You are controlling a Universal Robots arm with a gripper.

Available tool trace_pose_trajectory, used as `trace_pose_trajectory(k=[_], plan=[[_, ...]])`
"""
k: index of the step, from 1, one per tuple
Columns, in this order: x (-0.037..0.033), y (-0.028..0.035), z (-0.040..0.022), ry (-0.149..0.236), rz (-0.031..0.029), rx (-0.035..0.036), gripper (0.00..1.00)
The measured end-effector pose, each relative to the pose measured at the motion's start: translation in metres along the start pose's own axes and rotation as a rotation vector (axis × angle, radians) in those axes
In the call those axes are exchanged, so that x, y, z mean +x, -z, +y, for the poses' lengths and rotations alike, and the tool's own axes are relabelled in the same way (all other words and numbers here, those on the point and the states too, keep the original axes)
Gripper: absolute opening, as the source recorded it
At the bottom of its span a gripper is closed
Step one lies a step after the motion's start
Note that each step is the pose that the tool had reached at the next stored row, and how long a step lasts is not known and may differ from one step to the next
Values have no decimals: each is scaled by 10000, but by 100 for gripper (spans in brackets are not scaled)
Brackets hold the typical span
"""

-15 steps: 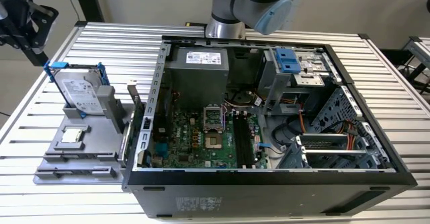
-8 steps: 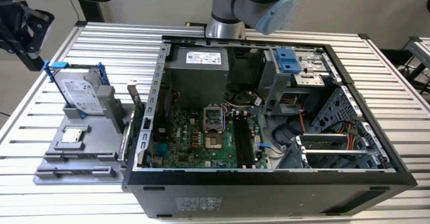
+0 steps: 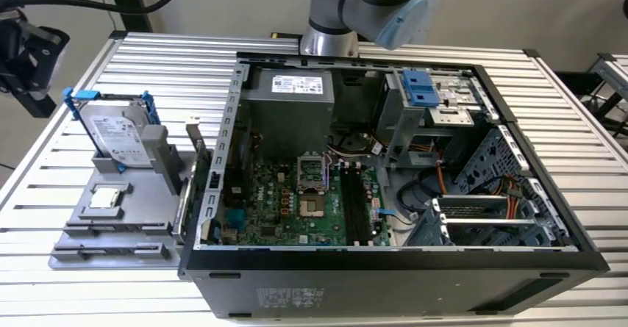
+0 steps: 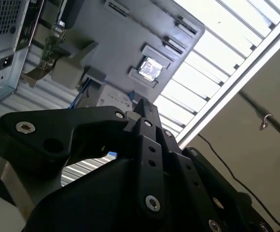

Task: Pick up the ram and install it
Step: 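Reach for the ram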

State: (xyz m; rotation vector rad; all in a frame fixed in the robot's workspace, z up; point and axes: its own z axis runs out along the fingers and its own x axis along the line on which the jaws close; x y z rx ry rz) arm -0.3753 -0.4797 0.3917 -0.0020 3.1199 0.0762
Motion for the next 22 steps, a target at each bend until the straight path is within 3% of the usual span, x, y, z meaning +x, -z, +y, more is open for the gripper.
trace_pose_trajectory(k=[13,17,22], plan=[[0,15,-350,0,1,0,0],[1,16,-406,-1,0,0,0],[0,17,-411,0,0,0,0]])
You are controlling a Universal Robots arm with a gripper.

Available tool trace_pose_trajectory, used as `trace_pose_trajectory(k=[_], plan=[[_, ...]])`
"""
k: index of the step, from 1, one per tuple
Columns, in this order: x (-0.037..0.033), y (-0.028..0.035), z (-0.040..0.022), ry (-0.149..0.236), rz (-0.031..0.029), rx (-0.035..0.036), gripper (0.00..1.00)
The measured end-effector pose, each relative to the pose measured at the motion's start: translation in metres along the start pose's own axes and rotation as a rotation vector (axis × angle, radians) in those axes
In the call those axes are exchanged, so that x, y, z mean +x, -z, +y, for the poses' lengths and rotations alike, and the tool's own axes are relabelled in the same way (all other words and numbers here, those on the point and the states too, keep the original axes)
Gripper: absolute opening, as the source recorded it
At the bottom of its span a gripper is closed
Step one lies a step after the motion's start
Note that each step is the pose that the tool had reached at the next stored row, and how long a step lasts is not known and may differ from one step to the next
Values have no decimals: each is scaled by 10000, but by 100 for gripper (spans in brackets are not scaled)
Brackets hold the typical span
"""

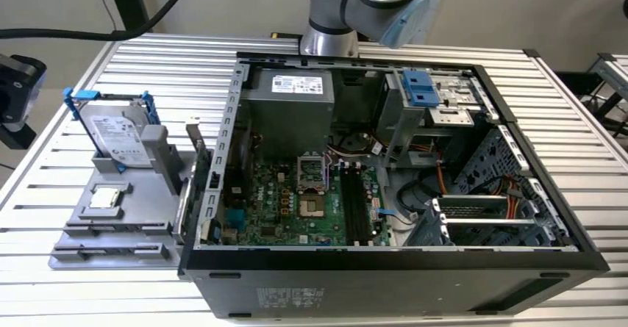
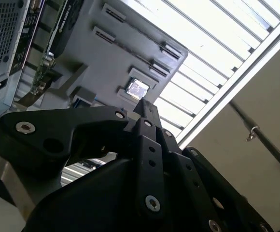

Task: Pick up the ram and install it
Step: 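Pick up the ram and move it above insertion slot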

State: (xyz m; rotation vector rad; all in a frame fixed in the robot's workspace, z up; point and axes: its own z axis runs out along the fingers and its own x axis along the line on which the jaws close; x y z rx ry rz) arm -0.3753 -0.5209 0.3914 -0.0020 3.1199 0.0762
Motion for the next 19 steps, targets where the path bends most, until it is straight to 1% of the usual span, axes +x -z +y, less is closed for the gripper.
trace_pose_trajectory(k=[8,11,14,19], plan=[[0,0,0,6,0,0,0],[0,0,0,73,4,-1,0],[0,-1,1,260,12,-6,0],[0,-1,5,797,39,-17,0]])
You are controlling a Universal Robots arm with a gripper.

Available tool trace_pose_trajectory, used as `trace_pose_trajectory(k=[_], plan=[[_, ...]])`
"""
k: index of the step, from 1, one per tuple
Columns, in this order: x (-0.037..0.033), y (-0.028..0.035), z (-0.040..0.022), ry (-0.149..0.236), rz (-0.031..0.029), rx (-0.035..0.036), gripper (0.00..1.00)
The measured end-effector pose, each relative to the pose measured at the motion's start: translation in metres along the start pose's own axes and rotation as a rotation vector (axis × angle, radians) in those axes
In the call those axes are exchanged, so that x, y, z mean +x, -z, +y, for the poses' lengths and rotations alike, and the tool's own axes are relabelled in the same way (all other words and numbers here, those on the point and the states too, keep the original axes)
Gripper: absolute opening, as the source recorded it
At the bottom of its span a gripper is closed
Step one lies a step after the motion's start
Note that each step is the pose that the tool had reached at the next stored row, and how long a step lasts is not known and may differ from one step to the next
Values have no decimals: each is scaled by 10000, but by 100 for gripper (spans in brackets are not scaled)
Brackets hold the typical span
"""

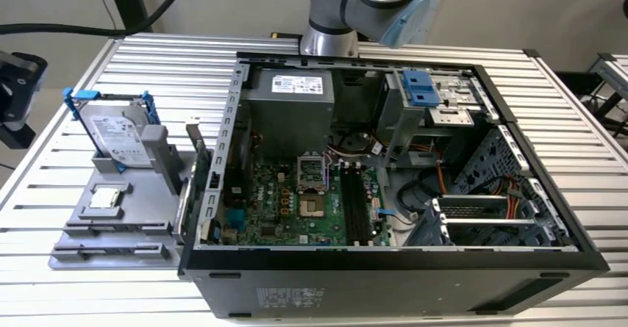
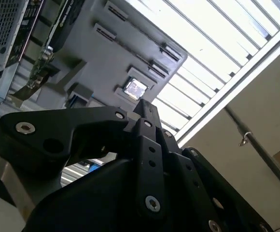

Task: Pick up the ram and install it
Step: 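Pick up the ram and move it above insertion slot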

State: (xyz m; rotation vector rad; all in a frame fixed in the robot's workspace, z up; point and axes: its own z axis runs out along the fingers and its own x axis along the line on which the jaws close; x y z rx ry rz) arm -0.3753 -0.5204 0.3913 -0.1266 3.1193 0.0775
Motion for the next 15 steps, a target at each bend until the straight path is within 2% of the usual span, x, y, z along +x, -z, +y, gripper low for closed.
trace_pose_trajectory(k=[15], plan=[[0,0,5,2186,107,-44,0]])
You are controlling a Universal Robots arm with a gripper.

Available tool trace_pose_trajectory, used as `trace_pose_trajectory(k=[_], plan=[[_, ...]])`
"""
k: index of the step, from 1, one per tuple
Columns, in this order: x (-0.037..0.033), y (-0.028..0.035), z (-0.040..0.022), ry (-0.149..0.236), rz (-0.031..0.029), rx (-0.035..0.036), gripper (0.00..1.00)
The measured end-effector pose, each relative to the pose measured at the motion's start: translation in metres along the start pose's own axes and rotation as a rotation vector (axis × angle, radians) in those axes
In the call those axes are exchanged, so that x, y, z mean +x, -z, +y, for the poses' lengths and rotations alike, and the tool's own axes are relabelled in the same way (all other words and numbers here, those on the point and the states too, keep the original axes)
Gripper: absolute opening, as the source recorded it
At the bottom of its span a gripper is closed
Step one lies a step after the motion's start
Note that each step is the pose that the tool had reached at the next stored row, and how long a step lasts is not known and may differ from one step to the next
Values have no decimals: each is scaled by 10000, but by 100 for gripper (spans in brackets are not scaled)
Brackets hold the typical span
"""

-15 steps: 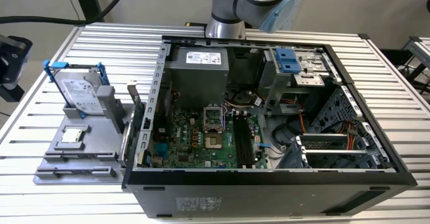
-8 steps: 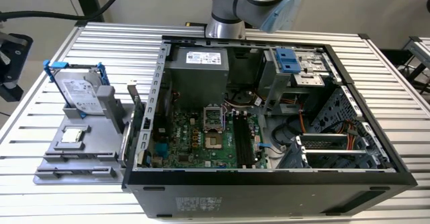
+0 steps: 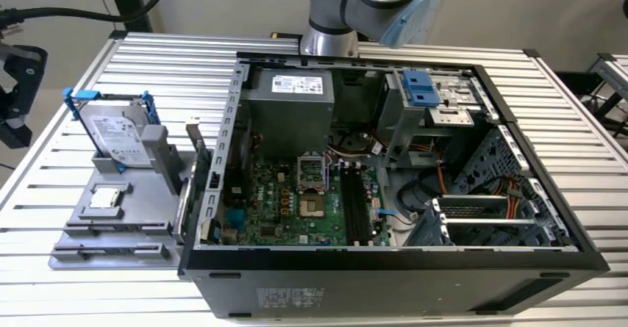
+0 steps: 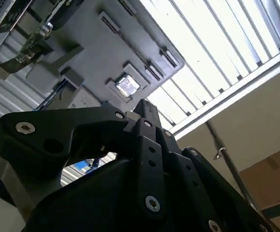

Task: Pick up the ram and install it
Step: 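Pick up the ram and move it above insertion slot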

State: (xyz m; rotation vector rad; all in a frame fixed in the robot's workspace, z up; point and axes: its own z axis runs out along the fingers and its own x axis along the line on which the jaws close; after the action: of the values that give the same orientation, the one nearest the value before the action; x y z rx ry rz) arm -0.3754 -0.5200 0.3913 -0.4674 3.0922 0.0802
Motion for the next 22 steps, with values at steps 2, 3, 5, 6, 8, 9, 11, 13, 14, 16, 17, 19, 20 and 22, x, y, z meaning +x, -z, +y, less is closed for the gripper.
trace_pose_trajectory(k=[2,3,5,6,8,9,11,13,14,16,17,19,20,22], plan=[[0,0,0,285,14,-6,0],[-1,0,0,427,21,-9,0],[-3,0,-1,687,33,-14,0],[-5,0,-1,811,39,-17,0],[-9,0,-3,1063,53,-22,0],[-11,0,-3,1182,58,-24,0],[-15,0,-5,1416,69,-30,0],[-18,0,-5,1695,83,-35,0],[-18,0,-6,1840,90,-38,0],[-19,0,-6,2162,105,-45,0],[-19,0,-6,2314,113,-48,0],[-20,0,-6,2613,127,-53,0],[-20,0,-6,2750,132,-55,0],[-20,0,-6,3034,141,-54,0]])
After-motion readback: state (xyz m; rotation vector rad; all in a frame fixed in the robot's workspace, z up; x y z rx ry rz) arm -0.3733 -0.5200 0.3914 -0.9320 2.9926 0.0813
